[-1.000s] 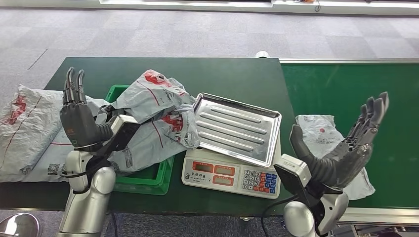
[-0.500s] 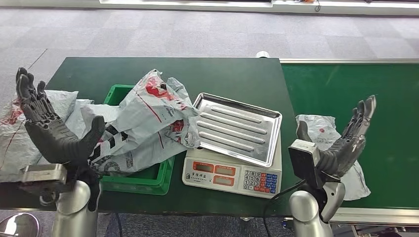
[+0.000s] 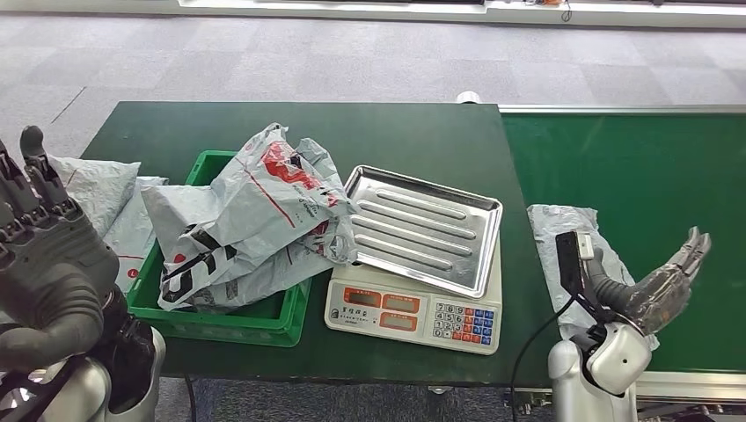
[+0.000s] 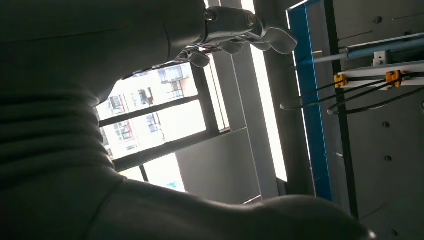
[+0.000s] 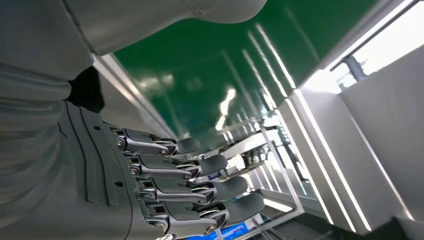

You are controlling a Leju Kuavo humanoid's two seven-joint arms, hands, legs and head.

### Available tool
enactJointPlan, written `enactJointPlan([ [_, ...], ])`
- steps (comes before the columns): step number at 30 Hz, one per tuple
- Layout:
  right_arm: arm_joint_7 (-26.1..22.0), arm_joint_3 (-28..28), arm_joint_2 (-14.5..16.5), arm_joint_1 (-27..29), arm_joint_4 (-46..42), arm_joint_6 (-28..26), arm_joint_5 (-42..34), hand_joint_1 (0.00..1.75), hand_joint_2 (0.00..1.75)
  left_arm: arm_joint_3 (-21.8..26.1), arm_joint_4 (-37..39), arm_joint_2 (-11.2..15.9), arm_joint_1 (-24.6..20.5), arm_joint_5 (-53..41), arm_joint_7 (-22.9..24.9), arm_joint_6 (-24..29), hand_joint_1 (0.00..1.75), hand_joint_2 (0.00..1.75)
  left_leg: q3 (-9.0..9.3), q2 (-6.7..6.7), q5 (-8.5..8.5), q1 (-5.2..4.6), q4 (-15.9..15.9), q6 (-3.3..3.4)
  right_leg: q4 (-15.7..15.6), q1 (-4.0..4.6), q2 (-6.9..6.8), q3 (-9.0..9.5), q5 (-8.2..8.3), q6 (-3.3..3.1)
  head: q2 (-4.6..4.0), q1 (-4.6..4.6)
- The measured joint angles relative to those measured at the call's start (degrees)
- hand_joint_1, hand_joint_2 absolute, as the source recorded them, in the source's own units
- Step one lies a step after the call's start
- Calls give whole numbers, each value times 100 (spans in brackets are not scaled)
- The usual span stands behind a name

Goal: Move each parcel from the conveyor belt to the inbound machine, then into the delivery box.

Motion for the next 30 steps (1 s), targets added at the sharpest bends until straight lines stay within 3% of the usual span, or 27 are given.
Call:
enactJointPlan([
  [4,271,-279,-30,0,176,229,91,0,175,9,-54,-72,6,-35,1,-91,0,0,0,0,-1,1,0,0,0,1,1,-2,0,0,0,-1],
  [9,1156,-272,-209,28,301,648,100,0,175,30,-92,-174,10,-103,1,-212,0,0,-2,-3,-1,1,-1,0,0,1,-4,-1,-2,1,0,0],
  [12,1255,-258,-287,44,349,703,100,0,175,34,-99,-207,10,-117,2,-233,0,0,-2,0,-1,0,0,1,0,0,-2,-1,-1,1,0,0],
  [16,1385,-232,-352,53,401,848,101,0,175,36,-106,-236,11,-122,1,-247,0,175,-1,-2,-1,0,0,2,0,1,-4,1,-1,1,0,0],
  [24,1476,-212,-453,-38,797,1365,101,0,175,45,-122,-266,40,-246,2,-263,0,175,-1,-2,-1,1,-1,1,0,1,-2,1,-1,1,0,0],
  [30,983,-334,-469,-318,1512,1684,97,0,175,54,-156,-266,75,-329,2,-242,0,175,0,-2,-1,1,0,1,0,1,-3,1,-1,1,0,0],
])
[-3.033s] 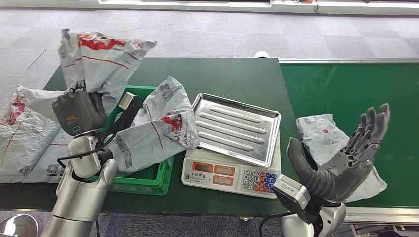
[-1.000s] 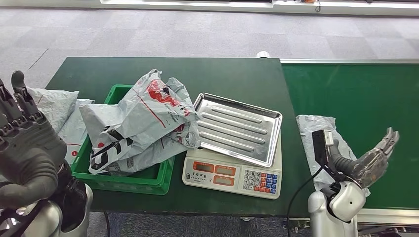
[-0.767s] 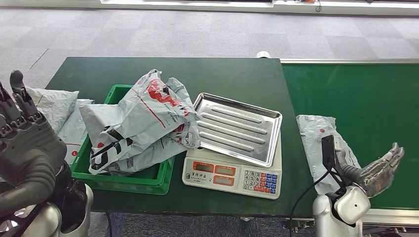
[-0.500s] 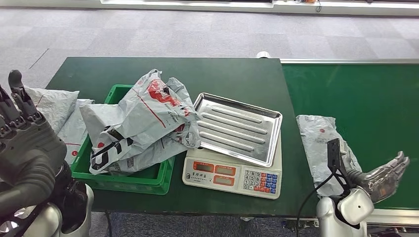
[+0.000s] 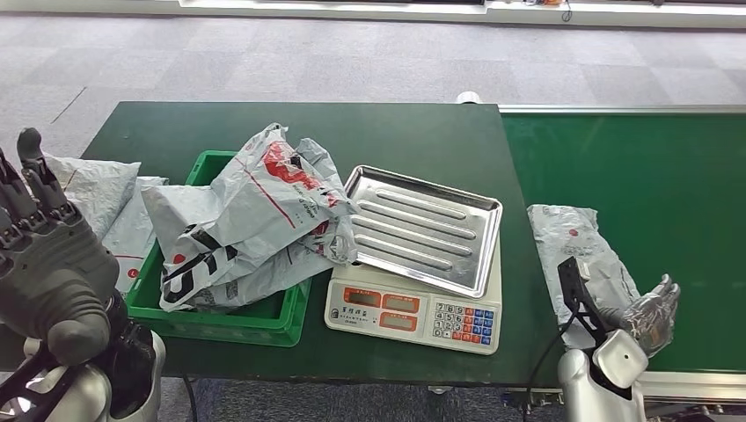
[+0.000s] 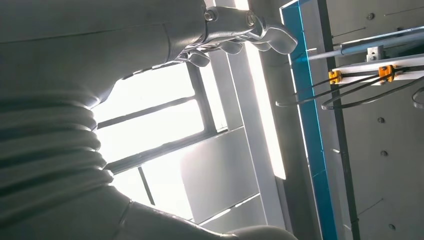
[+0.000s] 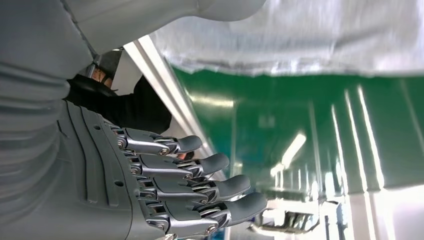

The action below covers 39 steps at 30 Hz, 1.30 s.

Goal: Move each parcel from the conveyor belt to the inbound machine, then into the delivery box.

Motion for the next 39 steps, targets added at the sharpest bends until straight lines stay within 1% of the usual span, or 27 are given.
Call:
enactJointPlan([
  [4,-209,-128,0,-175,656,57,-7,0,175,-1,3,2,0,-38,0,21,0,175,0,0,1,0,0,0,0,0,0,0,0,0,0,0],
  [10,-318,-310,-1,-370,1587,40,-50,0,175,-1,21,4,-2,-87,2,67,0,175,0,0,0,0,0,-1,0,0,0,-1,0,0,0,0],
  [22,-340,-456,-38,-632,2332,91,-56,0,175,-1,87,4,-30,-165,4,49,0,175,17,16,-1,2,0,0,-1,2,11,7,1,0,0,0],
  [23,-341,-470,-44,-672,2422,120,-45,8,175,-1,102,4,-48,-191,4,31,0,175,24,23,-3,3,0,0,-1,3,17,12,1,0,0,0],
  [26,-356,-491,-56,-805,2715,251,-20,139,175,-1,163,2,-131,-296,5,-11,0,175,57,54,-23,7,0,-3,-5,6,50,39,-1,1,0,-1],
  [27,-363,-495,-57,-845,2807,297,-18,175,175,-1,187,0,-160,-338,5,-15,0,175,67,65,-29,7,0,-1,-6,7,62,49,-3,1,0,-1],
  [35,-363,-509,-84,-1055,3234,349,11,175,175,-1,299,-4,-230,-518,5,2,0,175,98,94,-54,9,1,8,-9,8,88,120,-13,3,0,-2],
  [39,-315,-484,-103,-1085,3262,176,20,175,175,-1,299,-18,-222,-584,4,8,0,175,131,89,-44,9,2,6,-9,9,83,120,-9,2,0,-2],
])
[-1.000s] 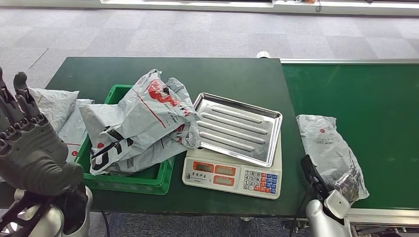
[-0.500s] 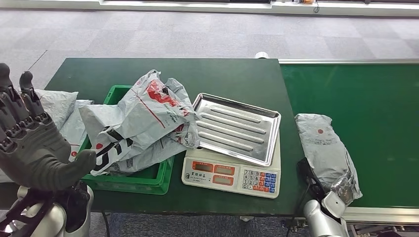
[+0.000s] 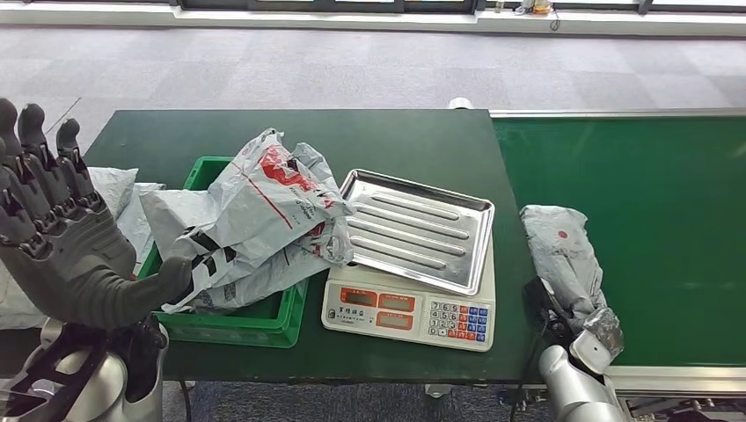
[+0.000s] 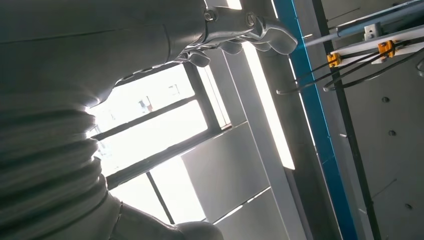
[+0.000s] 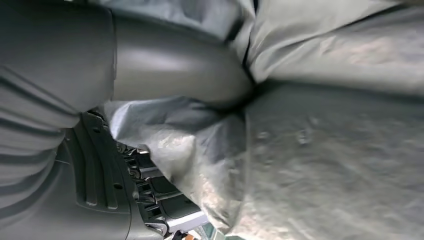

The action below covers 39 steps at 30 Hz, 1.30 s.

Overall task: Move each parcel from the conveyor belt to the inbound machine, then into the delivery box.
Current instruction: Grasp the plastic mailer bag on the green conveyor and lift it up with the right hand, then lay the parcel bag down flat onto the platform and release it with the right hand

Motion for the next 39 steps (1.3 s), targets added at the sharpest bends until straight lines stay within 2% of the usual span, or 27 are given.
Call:
enactJointPlan([
  [3,47,135,2,96,-180,-198,-2,175,175,1,0,-2,31,-102,0,55,0,175,7,-14,6,0,0,-1,1,-1,-10,-3,4,0,0,-1],
  [5,61,277,42,333,-712,-165,-2,175,175,0,-7,-2,72,-145,0,124,0,175,-6,-37,6,-1,0,-1,1,-1,-30,-8,0,0,0,1],
  [9,239,667,196,1085,-2568,8,1,175,175,0,-61,-2,218,-159,0,279,0,175,-53,-82,10,-3,0,-2,3,-4,-74,-41,-10,-1,0,0],
  [15,458,1195,249,2087,-5665,-547,1,175,175,0,-165,1,376,-211,-1,483,0,175,-85,-100,9,-4,0,1,3,-8,-89,-67,-23,5,0,-1],
  [20,320,1378,250,2564,-7235,-744,1,175,175,0,-232,14,451,-223,-2,585,0,175,-87,-97,1,-7,0,4,3,-11,-88,-68,-30,11,0,-1],
  [24,228,1499,253,2665,-7658,-802,-1,175,175,0,-254,20,470,-247,-1,607,0,175,-86,-95,1,-7,-1,5,3,-12,-88,-66,-29,11,0,-1],
  [28,-292,1709,365,2644,-7791,-665,0,175,175,0,-279,23,494,-259,-1,617,0,175,-84,-92,5,-7,-1,2,3,-9,-86,-64,-27,10,0,-1],
  [31,-714,1906,480,2502,-7716,-286,-2,175,175,0,-294,40,510,-234,-1,623,0,175,-89,-90,8,-6,-3,0,5,-7,-85,-62,-27,9,0,-1],
  [34,-796,2430,505,2165,-7226,141,-3,175,175,0,-277,72,473,-214,-1,621,0,175,-84,-74,10,-4,-4,-1,6,-6,-72,-66,-23,6,0,-1],
  [39,-684,3255,554,1653,-6090,150,-14,175,175,0,-191,118,388,-157,0,621,0,175,-80,-87,21,-3,-3,-6,7,-5,-82,-67,-21,3,0,-1],
])
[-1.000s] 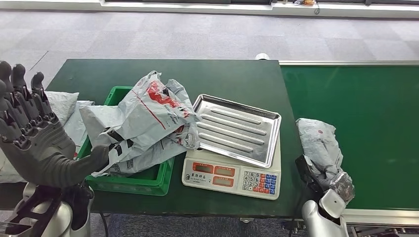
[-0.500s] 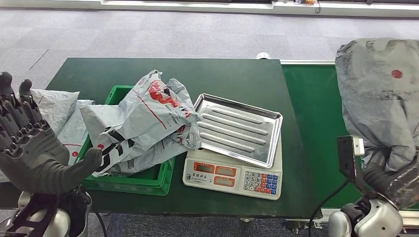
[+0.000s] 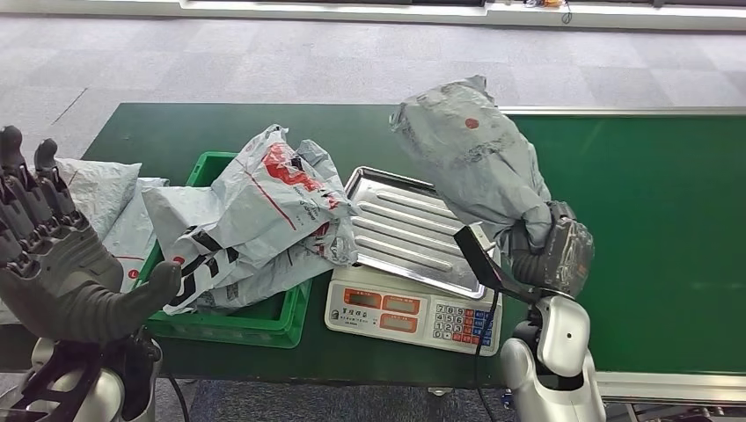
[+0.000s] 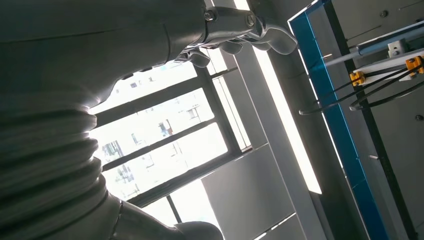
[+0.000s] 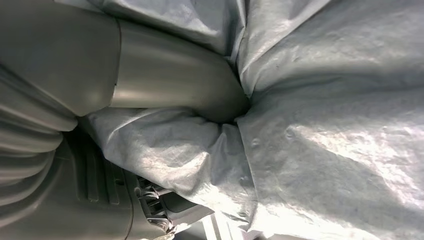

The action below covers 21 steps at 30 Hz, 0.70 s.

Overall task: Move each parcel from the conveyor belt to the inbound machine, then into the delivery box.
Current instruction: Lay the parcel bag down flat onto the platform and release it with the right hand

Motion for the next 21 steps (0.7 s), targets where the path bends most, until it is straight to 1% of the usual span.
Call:
enactJointPlan([
  [5,24,277,19,-194,651,-32,-2,175,175,0,67,34,-40,9,0,0,0,175,-7,-10,-1,0,0,0,1,-2,-5,-3,-1,0,0,1],
  [10,20,377,30,-249,900,-36,-3,175,175,0,99,50,-48,10,0,0,0,175,-17,-12,-2,-2,1,1,0,-3,-8,-11,-1,1,0,1],
  [15,-82,429,48,-273,1169,-31,-38,175,175,0,137,75,-53,49,0,-17,0,175,-17,-12,-2,-1,1,0,0,-1,-6,-14,-1,0,0,1],
  [17,-74,432,70,-265,1324,-130,-32,89,175,-2,168,97,-65,95,0,-20,0,175,-16,-11,-1,-1,1,-1,1,-1,-7,-15,-1,0,0,1],
  [19,-64,431,80,-245,1420,-177,-43,1,87,-10,208,119,-88,136,0,-20,0,175,-16,-11,-1,-1,1,-1,1,-1,-6,-16,-1,0,0,1],
  [21,-54,430,80,-213,1469,-182,-77,0,0,-26,261,138,-124,151,0,-20,0,175,-16,-11,-1,-1,1,-1,1,-1,-6,-16,-1,0,0,1],
])
